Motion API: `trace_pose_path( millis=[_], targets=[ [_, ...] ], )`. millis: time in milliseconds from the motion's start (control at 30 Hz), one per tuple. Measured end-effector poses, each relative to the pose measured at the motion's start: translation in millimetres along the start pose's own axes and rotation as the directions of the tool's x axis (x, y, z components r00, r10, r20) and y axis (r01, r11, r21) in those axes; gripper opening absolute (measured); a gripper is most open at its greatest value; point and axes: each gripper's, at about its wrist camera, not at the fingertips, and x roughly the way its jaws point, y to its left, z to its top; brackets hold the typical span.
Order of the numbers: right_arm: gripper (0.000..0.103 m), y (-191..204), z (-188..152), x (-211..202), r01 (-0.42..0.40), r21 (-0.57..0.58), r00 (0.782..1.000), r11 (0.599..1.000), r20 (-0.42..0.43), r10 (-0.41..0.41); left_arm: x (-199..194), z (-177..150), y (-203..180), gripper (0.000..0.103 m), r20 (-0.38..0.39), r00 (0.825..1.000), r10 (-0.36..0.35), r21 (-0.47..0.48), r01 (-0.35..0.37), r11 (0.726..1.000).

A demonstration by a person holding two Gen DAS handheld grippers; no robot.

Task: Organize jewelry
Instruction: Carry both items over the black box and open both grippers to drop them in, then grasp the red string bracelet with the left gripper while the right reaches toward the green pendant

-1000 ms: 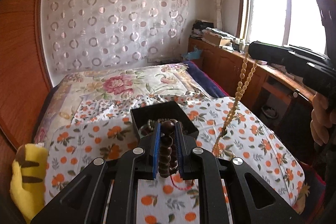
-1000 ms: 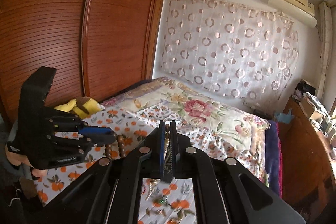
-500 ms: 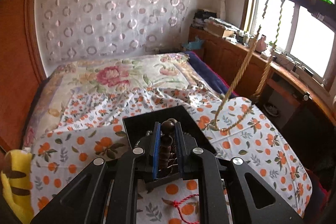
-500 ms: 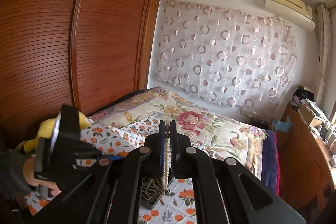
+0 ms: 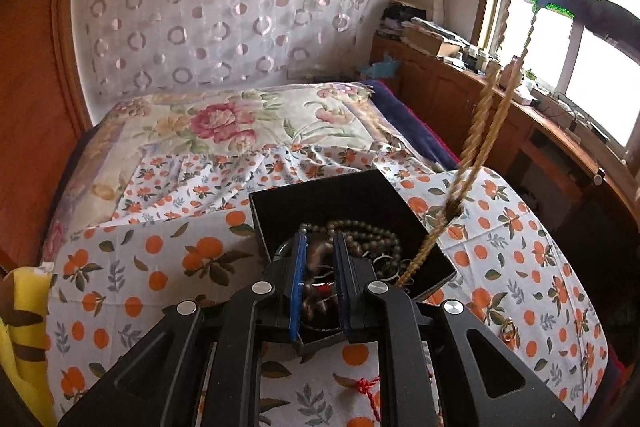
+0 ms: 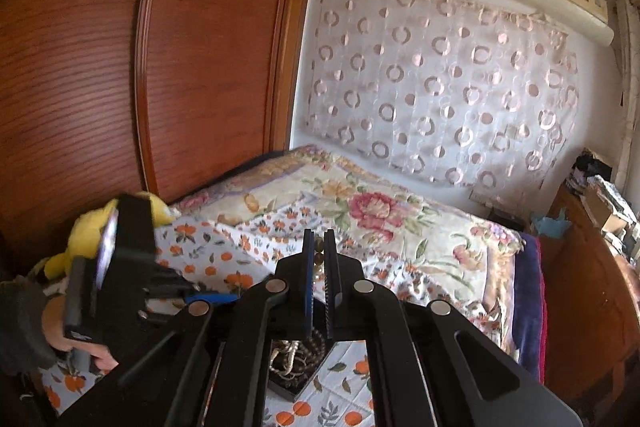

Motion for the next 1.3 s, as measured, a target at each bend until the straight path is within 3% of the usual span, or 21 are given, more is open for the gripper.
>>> trace_pose_path(
  millis=[100,367,433,800,833,900,933,967,1300],
  targets=[
    [0.006,4,-8,11,-0.003,0.002,1.000,1.000,-0.030,0.004,-5,-2,0,0.022,0.009,1.000,0.005,0.002,-0.005,1.000],
    [0.006,13,-36,42,-0.031,0.020,0.993,0.999,-0.114,0.033,-17,-11,3,0.026,0.025,0.999,0.022,-0.002,-0.022,1.000],
    [0.006,14,-42,48,-0.039,0.030,0.991,0.999,-0.124,0.042,-20,-15,4,0.031,0.027,0.999,0.024,-0.006,-0.023,1.000],
    [0.006,10,-56,57,-0.068,0.089,0.988,0.994,-0.134,0.080,-30,-24,3,0.034,0.035,0.999,0.037,0.002,-0.037,0.999],
    [0.008,9,-57,57,-0.067,0.093,0.988,0.993,-0.131,0.079,-32,-24,3,0.035,0.036,0.999,0.036,0.002,-0.037,0.999],
    [0.022,7,-59,56,-0.069,0.104,0.989,0.992,-0.127,0.082,-33,-25,2,0.042,0.040,0.998,0.038,0.000,-0.038,0.999],
    [0.036,5,-61,54,-0.069,0.115,0.989,0.991,-0.122,0.083,-35,-25,1,0.043,0.045,0.998,0.040,0.001,-0.040,0.999],
    [0.039,4,-64,53,-0.072,0.122,0.990,0.990,-0.116,0.086,-36,-26,1,0.043,0.047,0.998,0.042,0.003,-0.043,0.999],
    [0.039,-5,-122,16,-0.077,0.190,0.985,0.979,-0.138,0.104,-46,-45,-9,0.050,0.022,1.000,0.015,0.018,-0.016,1.000]
  ],
)
